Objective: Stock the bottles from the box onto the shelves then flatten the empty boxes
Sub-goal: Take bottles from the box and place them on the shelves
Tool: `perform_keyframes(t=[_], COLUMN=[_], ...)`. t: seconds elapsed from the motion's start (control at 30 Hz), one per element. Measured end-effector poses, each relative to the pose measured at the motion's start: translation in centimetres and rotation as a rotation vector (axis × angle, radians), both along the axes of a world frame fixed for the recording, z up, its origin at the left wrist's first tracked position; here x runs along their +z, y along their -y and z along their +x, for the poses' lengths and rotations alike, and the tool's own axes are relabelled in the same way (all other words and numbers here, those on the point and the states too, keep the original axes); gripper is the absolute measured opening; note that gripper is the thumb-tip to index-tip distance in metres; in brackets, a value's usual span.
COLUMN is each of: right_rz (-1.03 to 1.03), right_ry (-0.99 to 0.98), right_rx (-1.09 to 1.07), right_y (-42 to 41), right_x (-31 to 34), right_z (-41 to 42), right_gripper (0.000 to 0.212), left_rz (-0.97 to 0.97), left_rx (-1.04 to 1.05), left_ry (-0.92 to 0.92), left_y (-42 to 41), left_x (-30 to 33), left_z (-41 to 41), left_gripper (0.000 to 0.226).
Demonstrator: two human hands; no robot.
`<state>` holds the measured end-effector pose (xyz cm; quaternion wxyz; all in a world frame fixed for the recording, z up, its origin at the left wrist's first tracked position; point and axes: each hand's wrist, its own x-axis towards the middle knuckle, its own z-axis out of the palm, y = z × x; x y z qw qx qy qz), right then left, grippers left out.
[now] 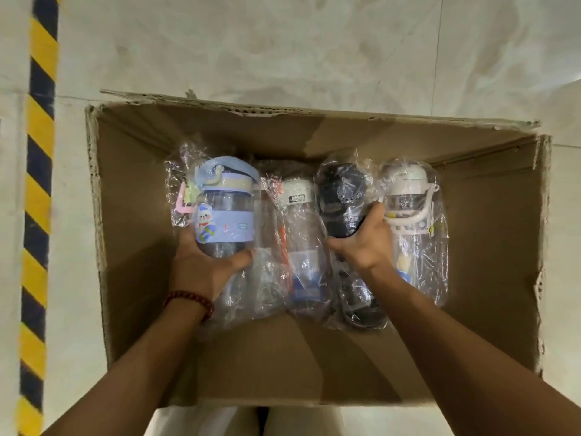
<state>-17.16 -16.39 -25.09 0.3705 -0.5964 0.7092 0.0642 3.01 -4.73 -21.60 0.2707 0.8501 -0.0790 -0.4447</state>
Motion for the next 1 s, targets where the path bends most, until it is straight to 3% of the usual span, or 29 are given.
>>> perform_keyframes(t=[0.17, 0.27, 0.37, 0.47, 0.57, 0.67, 0.87, 1.0], right_rz=[-0.018, -0.003, 0.013, 0.042, 0.009, -0.009, 0.026, 0.148], right_ry=[0.167, 0.292, 0.396, 0.46, 0.479, 0.515, 0.639, 0.736], right_rx=[-0.02, -0.05, -0.081, -0.085, -0.026, 0.053, 0.197, 0.318], right_y=[-0.5, -0.6, -0.4, -0.1, 0.1, 0.2, -1.0, -3.6], right_x=[6.3, 11.9, 18.4, 24.7, 30.3, 35.7, 46.2, 52.7], right_z=[-0.6, -1.0, -0.5, 0.9, 2.7, 5.1, 10.3, 13.8], right_gripper=[0.075, 0.072, 0.075, 0.077, 0.078, 0.077, 0.08, 0.083], left_rz=[-0.101, -0.172, -0.222, -0.25, -0.32, -0.375, -0.458, -0.517], left_rx=[0.041, 0.054, 0.061, 0.079, 0.111, 0.142, 0.258, 0.377], left_ry=[-0.104, -0.162, -0.161, -0.156, -0.123, -0.08, 0.043, 0.084], left_y=[-0.4, -0.7, -0.7, -0.4, -0.5, -0.9, -4.0, -8.3], left_x=[6.1, 10.9, 16.0, 21.8, 27.4, 33.0, 43.1, 49.7], left_z=[-1.1, -1.7, -1.3, -0.3, 1.8, 4.0, 7.8, 9.1], left_gripper=[0.067, 0.079, 0.067, 0.075, 0.07, 0.08, 0.068, 0.084])
